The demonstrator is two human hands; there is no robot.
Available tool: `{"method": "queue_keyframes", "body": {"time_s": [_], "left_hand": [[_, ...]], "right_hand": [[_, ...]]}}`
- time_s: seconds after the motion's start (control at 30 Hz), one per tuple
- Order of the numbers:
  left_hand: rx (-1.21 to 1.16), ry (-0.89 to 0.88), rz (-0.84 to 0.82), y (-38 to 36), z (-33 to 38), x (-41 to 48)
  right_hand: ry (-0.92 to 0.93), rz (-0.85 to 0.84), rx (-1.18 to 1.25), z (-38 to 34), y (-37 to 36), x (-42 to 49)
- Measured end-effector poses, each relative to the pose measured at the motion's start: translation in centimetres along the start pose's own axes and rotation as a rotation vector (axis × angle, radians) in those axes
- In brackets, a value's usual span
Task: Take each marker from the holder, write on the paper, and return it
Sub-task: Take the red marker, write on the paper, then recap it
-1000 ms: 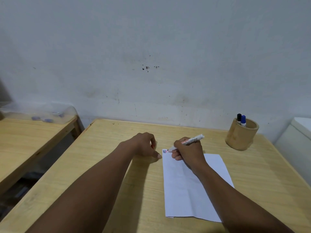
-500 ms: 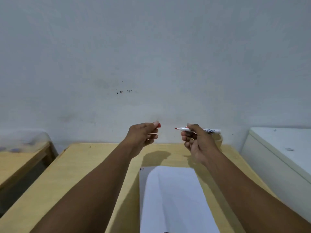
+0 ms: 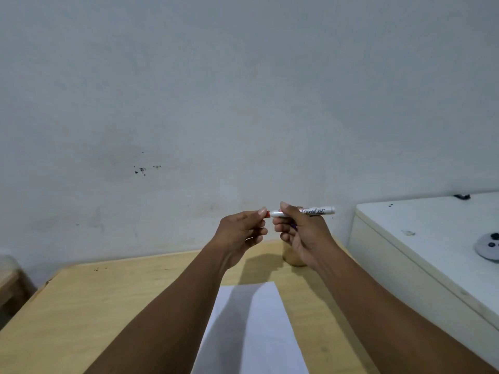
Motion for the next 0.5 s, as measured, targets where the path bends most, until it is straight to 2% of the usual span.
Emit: {"method": "queue_keyframes", "body": {"time_s": [0.27,0.4,0.5], "left_hand": [[0.048,-0.048,0.068,-0.5,0.1,1.6],[0.125,-0.138,0.145,-0.6,1.1,2.2],[0.278,-0.235,0.195,-0.9,2.7,2.8]], "right_hand": [[0.010,-0.036,-0.046,-0.3,-0.3,1.4],[-0.132,-0.037,-0.247,-1.2,0.6,2.4],[-0.214,0.086,-0.383,-2.2,3.3,3.2]]}}
Point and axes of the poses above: each hand's wrist, its own x-axis towards the middle knuckle, its own y-axis out of the back of the hand, z = x × y, the point moved 3 cm from there along x, towards the middle knuckle
